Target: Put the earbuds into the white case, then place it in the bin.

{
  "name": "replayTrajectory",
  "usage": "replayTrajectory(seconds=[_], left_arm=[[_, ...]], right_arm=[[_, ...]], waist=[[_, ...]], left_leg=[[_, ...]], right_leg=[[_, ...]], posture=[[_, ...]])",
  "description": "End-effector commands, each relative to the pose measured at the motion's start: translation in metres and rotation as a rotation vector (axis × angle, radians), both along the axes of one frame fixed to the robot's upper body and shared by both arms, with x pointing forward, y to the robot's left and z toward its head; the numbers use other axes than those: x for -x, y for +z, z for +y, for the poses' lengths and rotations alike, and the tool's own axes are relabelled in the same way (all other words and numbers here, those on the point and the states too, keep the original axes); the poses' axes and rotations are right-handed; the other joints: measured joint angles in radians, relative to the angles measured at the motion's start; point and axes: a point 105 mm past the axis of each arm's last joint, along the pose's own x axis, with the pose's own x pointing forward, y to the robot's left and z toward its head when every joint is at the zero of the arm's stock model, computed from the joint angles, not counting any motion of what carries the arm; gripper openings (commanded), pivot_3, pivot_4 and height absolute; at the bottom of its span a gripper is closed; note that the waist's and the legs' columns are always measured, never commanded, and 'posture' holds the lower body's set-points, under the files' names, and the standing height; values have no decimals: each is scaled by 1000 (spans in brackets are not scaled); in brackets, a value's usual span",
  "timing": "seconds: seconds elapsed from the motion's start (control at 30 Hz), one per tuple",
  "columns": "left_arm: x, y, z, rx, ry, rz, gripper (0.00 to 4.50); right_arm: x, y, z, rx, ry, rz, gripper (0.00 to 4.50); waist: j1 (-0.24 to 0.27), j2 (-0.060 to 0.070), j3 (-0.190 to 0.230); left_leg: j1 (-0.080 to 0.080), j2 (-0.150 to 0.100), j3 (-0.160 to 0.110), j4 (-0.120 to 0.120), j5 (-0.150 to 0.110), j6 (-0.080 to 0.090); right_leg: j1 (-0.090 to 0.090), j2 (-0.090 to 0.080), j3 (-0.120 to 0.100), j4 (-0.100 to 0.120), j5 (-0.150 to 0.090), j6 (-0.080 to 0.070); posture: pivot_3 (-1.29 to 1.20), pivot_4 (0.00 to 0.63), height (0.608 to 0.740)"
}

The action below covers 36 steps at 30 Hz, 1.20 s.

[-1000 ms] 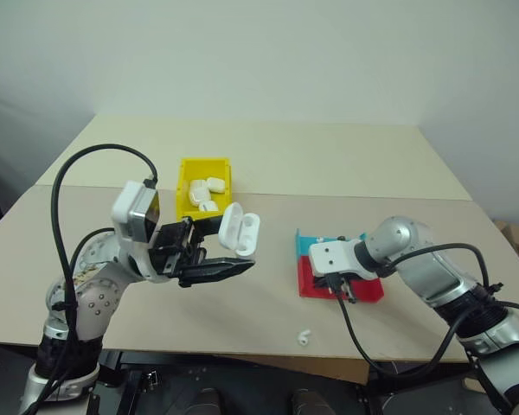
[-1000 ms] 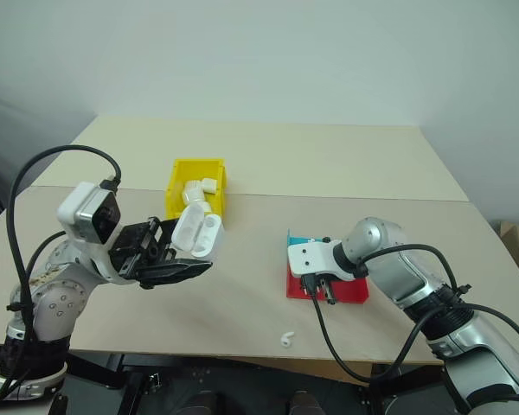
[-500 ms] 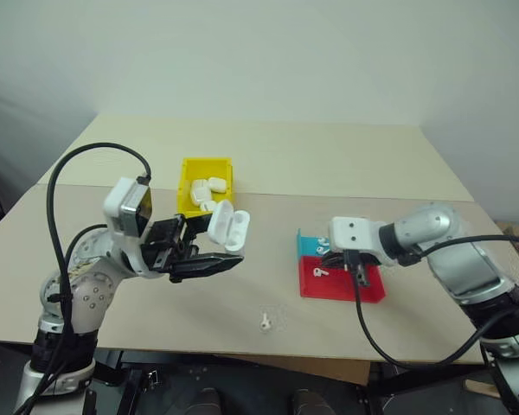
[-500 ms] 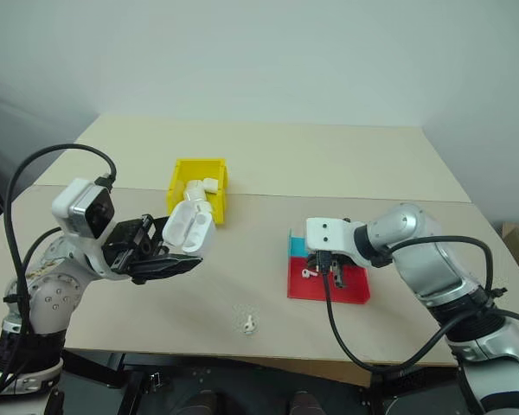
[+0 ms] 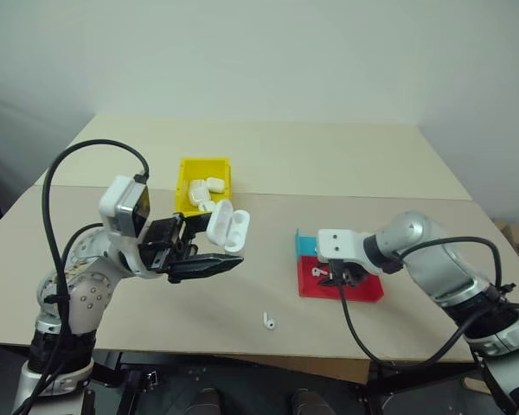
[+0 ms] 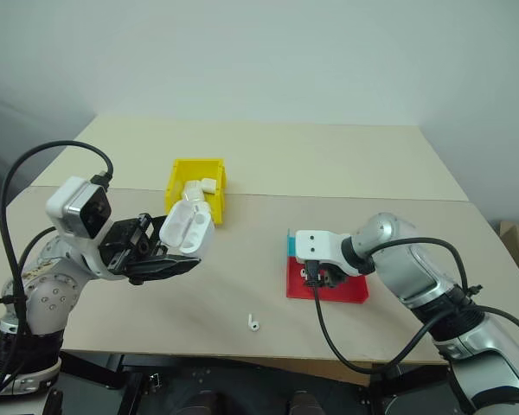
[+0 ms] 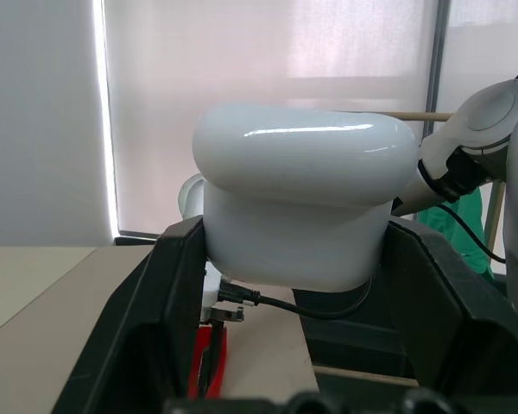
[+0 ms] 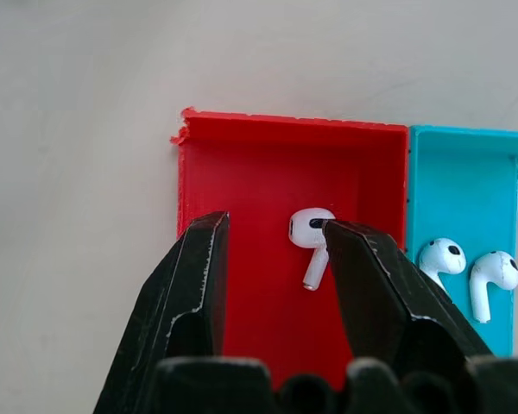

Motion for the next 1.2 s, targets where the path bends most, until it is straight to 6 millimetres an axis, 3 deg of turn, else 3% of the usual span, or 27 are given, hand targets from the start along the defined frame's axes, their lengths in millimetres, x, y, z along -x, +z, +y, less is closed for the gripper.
replayTrajectory(seconds=[0.03, 0.57, 1.0, 1.2], left_arm=[[13, 8, -5, 3, -8, -42, 2770], [20, 9, -13, 2, 6, -32, 2770], [18, 15, -5, 1, 17, -30, 2770], [21, 8, -7, -4, 18, -23, 2770]], right_arm=[[-5, 6, 1, 17, -47, -17, 2144], [-17, 0, 2, 61, -120, -41, 2144], [-22, -6, 3, 57, -133, -31, 2144], [-23, -9, 2, 64, -134, -22, 2144]], waist=[[0, 0, 0], [0, 0, 0], [-1, 0, 0], [-2, 0, 0]], left_leg=[[0, 0, 0, 0, 0, 0], [0, 0, 0, 0, 0, 0], [0, 0, 0, 0, 0, 0], [0, 0, 0, 0, 0, 0]], right_leg=[[0, 0, 0, 0, 0, 0], [0, 0, 0, 0, 0, 0], [0, 0, 0, 0, 0, 0], [0, 0, 0, 0, 0, 0]], posture=[[0, 150, 740], [0, 150, 740], [0, 150, 740], [0, 150, 740]])
